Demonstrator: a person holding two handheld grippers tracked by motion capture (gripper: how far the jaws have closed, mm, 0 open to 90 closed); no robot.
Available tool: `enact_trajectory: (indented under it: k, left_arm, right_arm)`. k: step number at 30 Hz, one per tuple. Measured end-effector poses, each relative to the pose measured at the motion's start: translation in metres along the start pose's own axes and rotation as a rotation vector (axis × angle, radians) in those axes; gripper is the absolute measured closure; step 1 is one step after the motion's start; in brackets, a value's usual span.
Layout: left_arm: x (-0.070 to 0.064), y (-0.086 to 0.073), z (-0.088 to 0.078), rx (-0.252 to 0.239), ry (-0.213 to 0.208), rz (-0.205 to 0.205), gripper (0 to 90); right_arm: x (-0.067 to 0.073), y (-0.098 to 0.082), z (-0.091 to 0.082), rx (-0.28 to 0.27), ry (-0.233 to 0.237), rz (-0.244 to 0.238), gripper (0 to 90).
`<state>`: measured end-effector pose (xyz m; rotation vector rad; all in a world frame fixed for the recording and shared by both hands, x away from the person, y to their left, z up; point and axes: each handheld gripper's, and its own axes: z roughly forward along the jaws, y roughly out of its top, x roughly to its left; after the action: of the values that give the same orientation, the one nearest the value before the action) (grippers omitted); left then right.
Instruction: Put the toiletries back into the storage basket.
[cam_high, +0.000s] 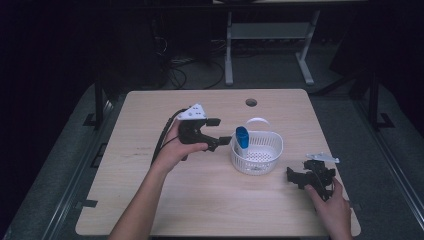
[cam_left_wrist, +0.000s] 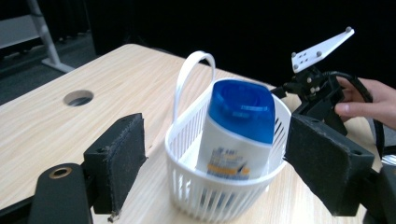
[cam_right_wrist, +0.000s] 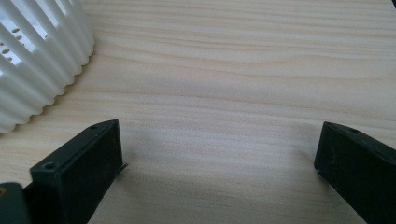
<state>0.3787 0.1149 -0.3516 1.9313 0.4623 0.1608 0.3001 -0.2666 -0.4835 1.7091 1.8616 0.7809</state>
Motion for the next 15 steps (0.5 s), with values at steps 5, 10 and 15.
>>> enact_trajectory:
  k: [5,10,15]
  left_arm:
    - [0.001,-0.005,-0.016,0.014,0.029,0.004,19.5]
    - [0.002,-0.013,-0.036,0.022,0.066,-0.001,19.4]
    - [0.002,-0.023,-0.05,0.045,0.099,-0.012,19.3]
  right_arm:
    - [0.0,0.0,0.0,-0.001,0.001,0.001,0.4]
    - [0.0,0.0,0.0,-0.001,0.0,0.001,0.4]
    - [0.0,0.0,0.0,-0.001,0.001,-0.001,0.4]
